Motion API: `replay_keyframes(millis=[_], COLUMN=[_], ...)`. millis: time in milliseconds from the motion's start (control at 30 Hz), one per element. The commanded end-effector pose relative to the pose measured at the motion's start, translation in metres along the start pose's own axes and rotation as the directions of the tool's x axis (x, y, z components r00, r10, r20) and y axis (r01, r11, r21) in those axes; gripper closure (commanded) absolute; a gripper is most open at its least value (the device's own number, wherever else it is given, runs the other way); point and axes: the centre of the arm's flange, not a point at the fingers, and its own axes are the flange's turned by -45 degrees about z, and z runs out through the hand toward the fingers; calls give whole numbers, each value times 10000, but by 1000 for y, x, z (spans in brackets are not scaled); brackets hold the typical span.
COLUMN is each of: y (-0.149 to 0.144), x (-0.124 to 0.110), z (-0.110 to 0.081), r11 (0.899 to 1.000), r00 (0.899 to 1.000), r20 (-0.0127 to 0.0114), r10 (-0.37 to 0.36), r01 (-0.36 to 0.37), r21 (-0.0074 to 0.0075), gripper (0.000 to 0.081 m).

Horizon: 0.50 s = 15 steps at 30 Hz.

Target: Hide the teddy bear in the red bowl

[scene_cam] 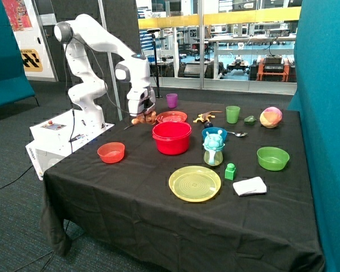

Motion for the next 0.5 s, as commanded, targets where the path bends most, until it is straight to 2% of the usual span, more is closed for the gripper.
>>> replay_keyframes(millis=[0,200,333,467], y=[-17,-10,0,6], x=[51,95,109,114], z=[-39,-60,-62,-60], r11=[9997,9997,9989,9984], r00=[9997,9997,9988,9984], r20=[37,39,40,40], r10=[-242,238,478,572], r01=[242,-238,-478,-572], r21=[37,36,35,34], gripper=[808,808,808,808])
